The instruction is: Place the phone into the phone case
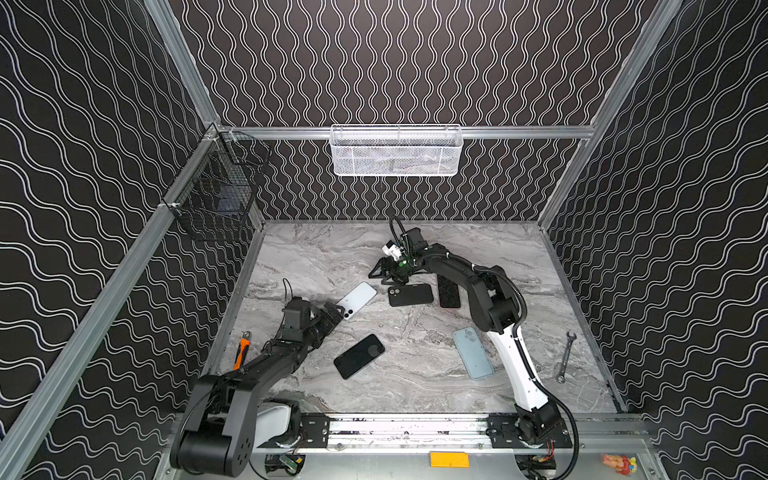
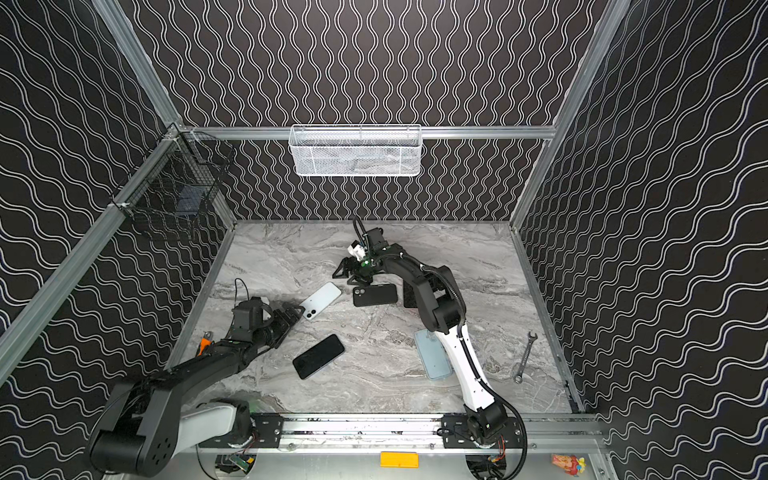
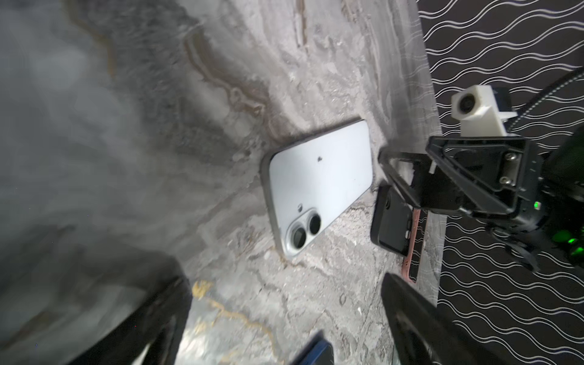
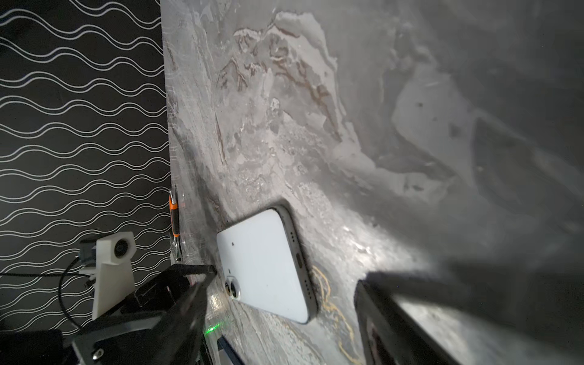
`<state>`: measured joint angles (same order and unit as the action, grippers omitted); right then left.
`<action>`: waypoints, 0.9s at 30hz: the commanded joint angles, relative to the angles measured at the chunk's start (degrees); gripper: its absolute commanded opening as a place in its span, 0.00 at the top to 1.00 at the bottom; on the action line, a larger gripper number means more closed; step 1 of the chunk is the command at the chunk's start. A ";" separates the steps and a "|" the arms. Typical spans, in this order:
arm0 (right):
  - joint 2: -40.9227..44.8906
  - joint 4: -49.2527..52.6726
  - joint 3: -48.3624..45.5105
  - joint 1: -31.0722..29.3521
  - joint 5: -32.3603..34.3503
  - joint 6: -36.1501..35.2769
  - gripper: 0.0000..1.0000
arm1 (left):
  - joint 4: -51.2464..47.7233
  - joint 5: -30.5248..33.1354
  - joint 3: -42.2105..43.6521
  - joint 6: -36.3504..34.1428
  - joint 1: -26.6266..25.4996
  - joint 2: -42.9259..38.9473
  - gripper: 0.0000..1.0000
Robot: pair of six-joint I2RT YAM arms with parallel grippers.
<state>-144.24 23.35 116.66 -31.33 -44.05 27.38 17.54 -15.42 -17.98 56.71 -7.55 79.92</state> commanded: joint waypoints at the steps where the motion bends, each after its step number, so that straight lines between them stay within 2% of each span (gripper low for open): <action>1: -1.58 0.90 1.14 -0.99 -0.23 -0.07 0.24 | 6.11 -0.33 -0.38 -0.30 0.08 3.05 0.02; 9: -4.50 -1.34 2.01 -2.02 -4.07 2.19 0.24 | 16.27 -1.34 -0.50 1.60 0.08 12.40 0.02; 20: -3.21 -10.64 -1.29 -2.07 -12.10 9.50 0.24 | 41.81 -7.51 2.95 7.36 0.08 25.69 0.02; 27: -0.11 -12.47 -2.31 -2.34 -13.54 10.54 0.24 | 44.70 -8.61 2.89 8.10 0.08 27.99 0.02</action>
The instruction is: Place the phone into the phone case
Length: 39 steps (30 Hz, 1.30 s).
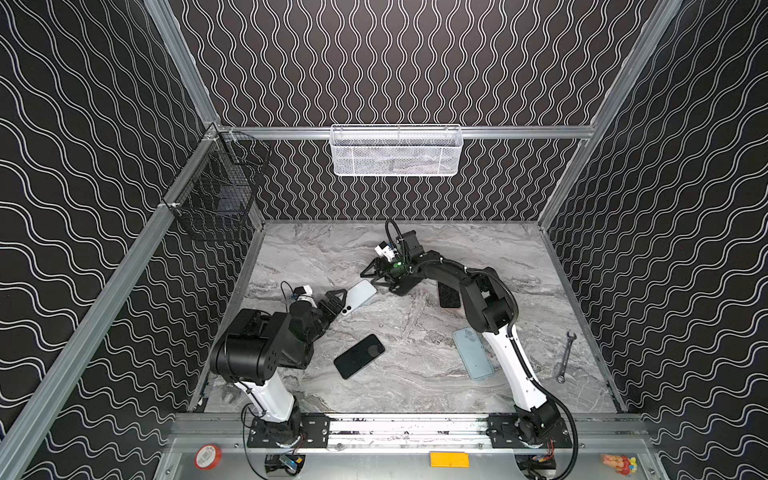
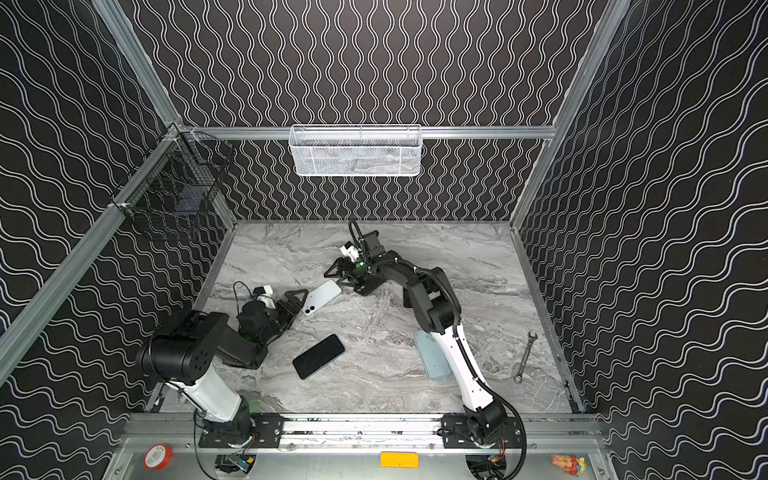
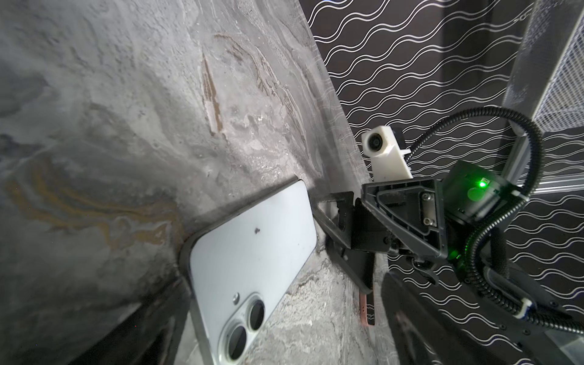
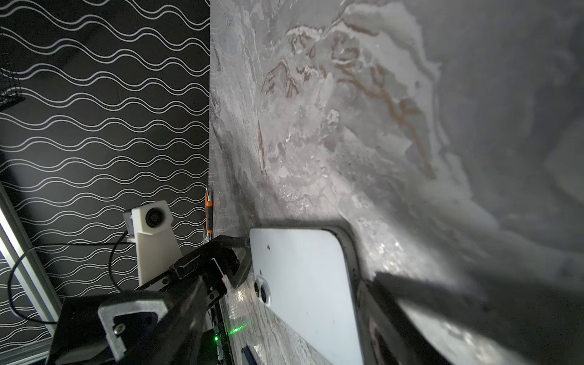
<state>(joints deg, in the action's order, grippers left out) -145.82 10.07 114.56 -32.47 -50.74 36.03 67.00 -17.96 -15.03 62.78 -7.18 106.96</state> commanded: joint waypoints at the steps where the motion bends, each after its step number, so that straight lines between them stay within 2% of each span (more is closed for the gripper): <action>1: 1.82 1.13 -0.22 -1.30 -6.83 1.56 0.24 | -5.07 -6.10 -0.08 1.90 -0.29 0.89 0.02; 10: 4.94 2.20 -2.07 -3.08 -7.71 -0.05 0.26 | -4.66 -6.21 -0.61 1.98 -0.29 1.43 0.02; 20: 10.14 -7.73 -12.09 -4.77 -14.17 3.38 0.31 | 0.13 -6.82 -0.30 3.64 -0.29 5.25 0.02; 31: 13.94 -12.55 -19.73 -5.24 -14.50 4.52 0.36 | 2.63 -7.47 0.45 4.06 -0.29 6.17 0.02; 39: 15.33 -8.46 -20.99 -6.72 -12.45 0.91 0.37 | 1.63 -7.73 0.27 3.66 -0.29 4.95 0.02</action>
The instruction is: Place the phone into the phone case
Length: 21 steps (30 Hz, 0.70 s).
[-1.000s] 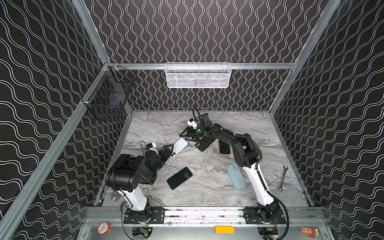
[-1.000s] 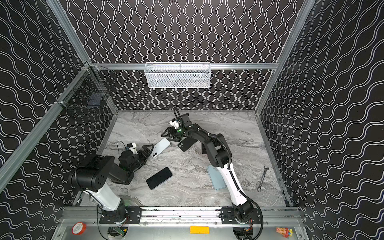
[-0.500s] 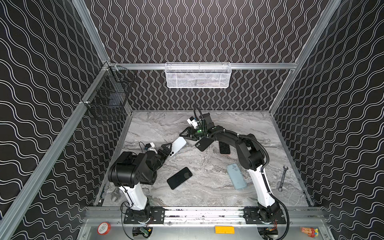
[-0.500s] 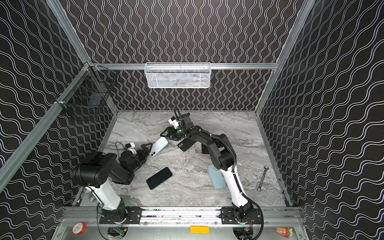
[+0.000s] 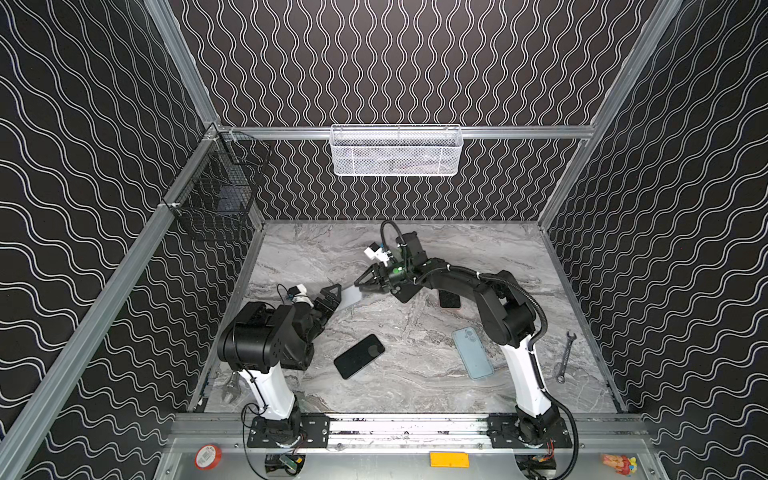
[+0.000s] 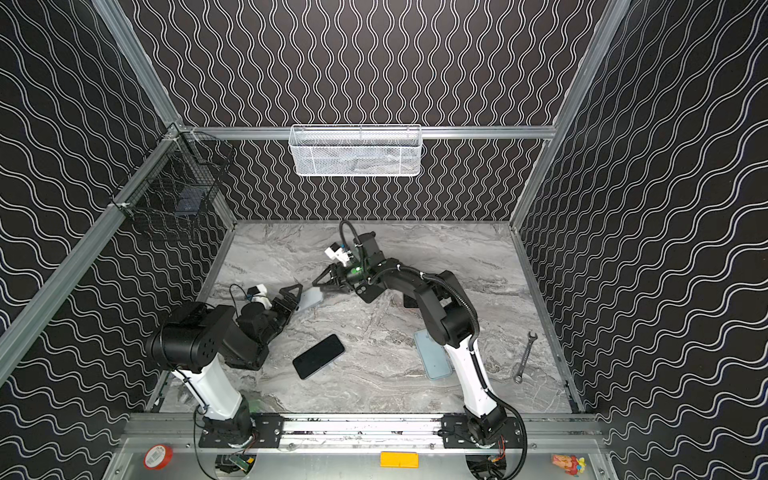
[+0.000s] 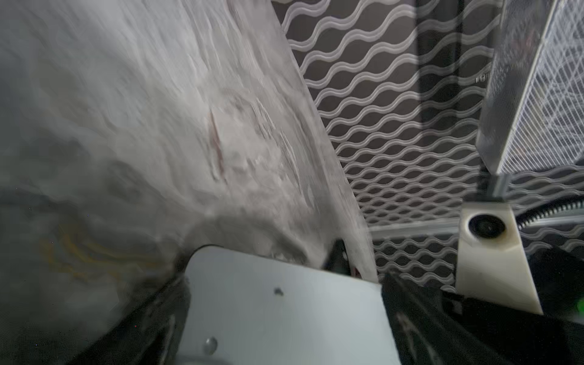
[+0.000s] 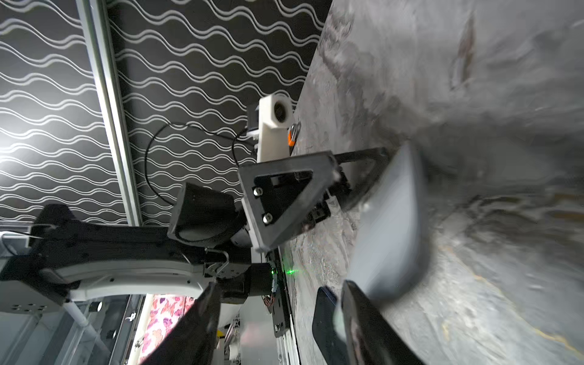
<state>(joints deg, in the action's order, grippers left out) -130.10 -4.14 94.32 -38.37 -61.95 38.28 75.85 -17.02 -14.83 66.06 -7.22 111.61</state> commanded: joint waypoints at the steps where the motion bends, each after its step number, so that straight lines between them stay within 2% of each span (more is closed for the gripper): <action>1: -0.49 5.58 -1.23 -1.00 -1.09 -1.34 0.37 | -7.10 -8.72 0.14 0.31 -0.25 0.27 0.01; 7: -0.67 4.01 -3.77 -1.35 1.69 -0.60 0.38 | -5.15 -8.58 1.28 0.92 -0.25 1.06 0.02; 14: 9.58 8.19 -12.51 1.95 13.77 -3.27 0.33 | -7.62 -10.04 0.82 0.03 -0.16 -1.13 0.02; 16: 13.79 10.71 -16.51 3.17 18.64 -4.10 0.30 | -15.45 -11.12 -1.28 -2.95 -0.24 -4.50 0.02; 19: 19.94 16.22 -22.17 4.16 27.07 -4.76 0.25 | -38.97 -8.97 -6.52 -11.98 -1.83 -12.91 0.02; 21: 22.70 20.39 -24.60 4.27 30.81 -5.00 0.21 | -57.87 -3.19 -12.54 -19.23 -4.93 -18.28 0.02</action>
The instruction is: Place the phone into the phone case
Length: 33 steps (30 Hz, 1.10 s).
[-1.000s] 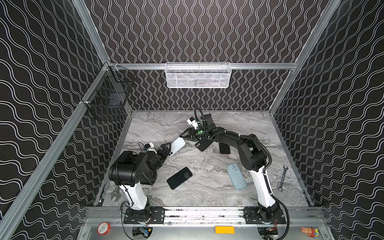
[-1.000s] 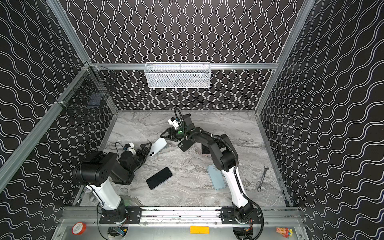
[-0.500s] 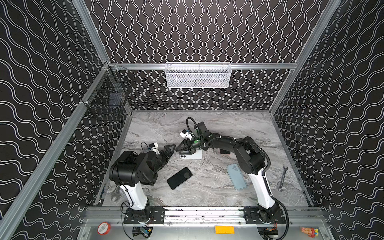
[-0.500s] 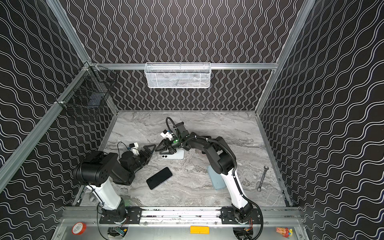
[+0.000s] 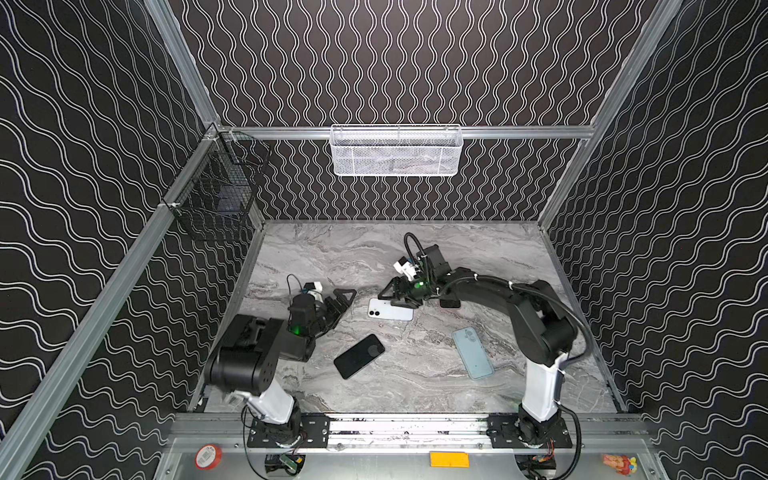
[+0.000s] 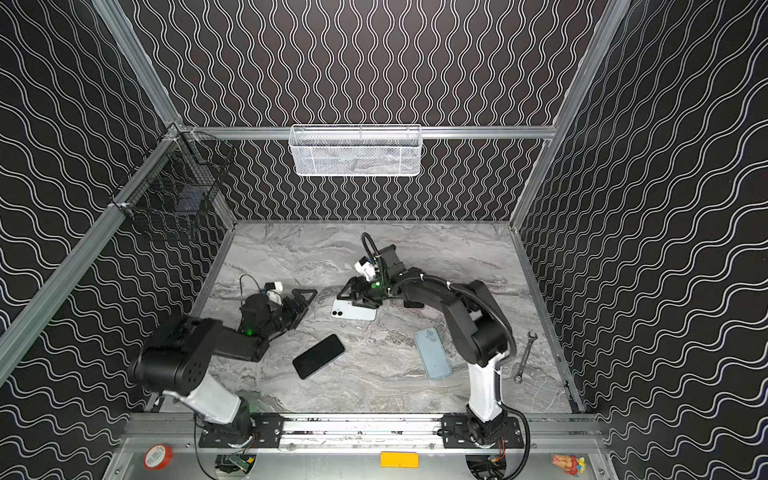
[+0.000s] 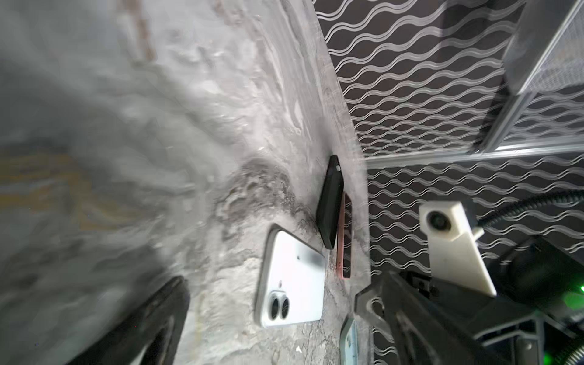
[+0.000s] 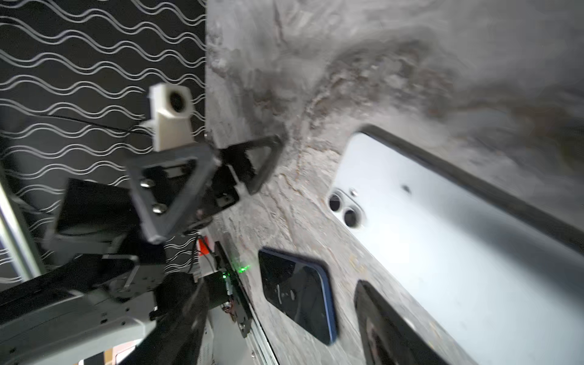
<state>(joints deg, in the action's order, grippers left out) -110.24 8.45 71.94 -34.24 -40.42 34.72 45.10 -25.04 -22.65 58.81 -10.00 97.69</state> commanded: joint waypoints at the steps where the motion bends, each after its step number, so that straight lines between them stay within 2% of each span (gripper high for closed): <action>1: 3.49 9.20 -2.93 0.09 10.00 -1.54 0.21 | -32.44 7.01 -7.16 -14.22 -3.49 -5.58 0.02; 3: 4.08 10.95 -4.43 0.14 11.17 -1.34 0.19 | -39.82 8.24 -10.66 -16.28 -4.78 -5.92 0.02; 6: 4.61 10.87 -6.34 0.18 13.43 -0.49 0.15 | -45.60 5.88 -14.99 -17.93 -5.19 -1.96 0.02; 11: 6.44 8.70 -8.63 0.57 14.57 0.35 0.11 | -49.84 1.40 -19.93 -20.20 -6.15 2.01 0.02; 14: 6.96 6.35 -10.58 1.48 13.88 0.64 0.08 | -54.06 2.40 -23.89 -23.02 -6.44 3.04 0.02; 18: 6.08 0.49 -13.17 3.63 9.28 1.42 0.07 | -57.22 1.79 -27.57 -25.39 -6.60 5.72 0.02; 23: 2.97 -2.59 -12.55 4.00 5.72 1.68 0.07 | -56.99 -1.16 -30.19 -26.25 -7.05 10.39 0.02; 27: 0.44 -5.59 -12.61 3.92 4.17 2.79 0.07 | -53.03 -2.08 -29.18 -25.00 -7.84 11.71 0.02; 33: -1.57 -8.25 -13.48 3.93 4.84 3.25 0.07 | -47.40 -3.59 -27.30 -22.27 -8.45 12.33 0.02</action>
<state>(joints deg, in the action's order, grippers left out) -110.52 -2.31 59.35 -30.15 -40.42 37.98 -1.32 -29.15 -50.98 34.61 -18.06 109.19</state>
